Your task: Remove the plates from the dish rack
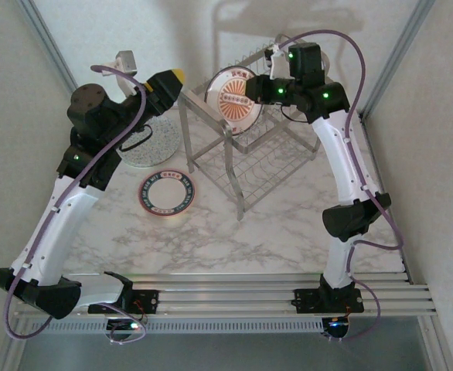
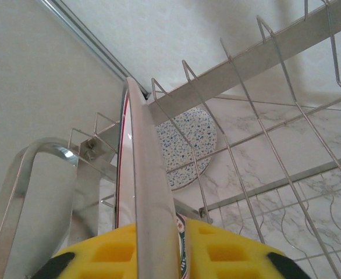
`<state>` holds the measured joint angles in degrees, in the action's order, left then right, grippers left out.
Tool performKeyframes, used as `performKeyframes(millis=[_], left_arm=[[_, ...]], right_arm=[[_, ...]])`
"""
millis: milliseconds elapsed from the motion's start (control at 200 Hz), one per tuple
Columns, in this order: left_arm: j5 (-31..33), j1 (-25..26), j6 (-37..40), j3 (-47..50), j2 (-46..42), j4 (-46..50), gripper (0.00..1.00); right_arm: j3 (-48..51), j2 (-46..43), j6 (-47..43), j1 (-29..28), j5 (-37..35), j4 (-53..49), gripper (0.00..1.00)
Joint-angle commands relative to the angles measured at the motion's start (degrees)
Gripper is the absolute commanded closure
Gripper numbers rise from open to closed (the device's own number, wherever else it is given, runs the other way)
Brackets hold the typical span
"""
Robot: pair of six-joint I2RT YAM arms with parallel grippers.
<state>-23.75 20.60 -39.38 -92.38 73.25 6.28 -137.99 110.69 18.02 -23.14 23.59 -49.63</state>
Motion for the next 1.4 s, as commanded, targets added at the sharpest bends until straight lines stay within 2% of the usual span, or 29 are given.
performKeyframes(millis=[0,115,305,521,856,1031,1156,1396], left_arm=[[0.49,0.49,0.62,-1.62,-0.30,-0.31,0.35],[0.54,0.47,0.62,-1.49,-0.43,-0.46,0.35],[0.51,0.49,0.36,-1.32,-0.39,-0.76,0.35],[0.22,0.49,-0.31,-1.11,-0.57,-1.29,0.35],[-0.61,0.65,-2.01,-0.53,-0.66,-2.98,0.35],[-3.40,0.82,-4.91,-0.27,0.93,-4.68,0.32],[-6.29,2.01,-8.01,-0.26,3.51,-7.45,0.29],[-12.37,4.72,-13.82,-3.73,10.54,-13.60,0.26]], right_arm=[[-2.34,0.35,-1.75,-0.52,0.74,-0.56,0.93],[-3.02,-0.04,-2.61,-0.90,-0.27,-0.33,1.00],[-3.98,-1.36,-5.01,-1.95,-3.60,-0.45,1.00],[-4.31,-4.20,-8.63,-3.67,-10.94,0.39,1.00],[-2.95,-9.77,-11.76,-4.54,-19.57,5.89,1.00],[-1.98,-12.97,-12.62,-4.44,-23.61,9.21,1.00],[-2.31,-14.24,-9.83,-3.20,-23.38,10.52,1.00],[-1.16,-15.94,1.76,0.78,-15.52,13.89,1.00]])
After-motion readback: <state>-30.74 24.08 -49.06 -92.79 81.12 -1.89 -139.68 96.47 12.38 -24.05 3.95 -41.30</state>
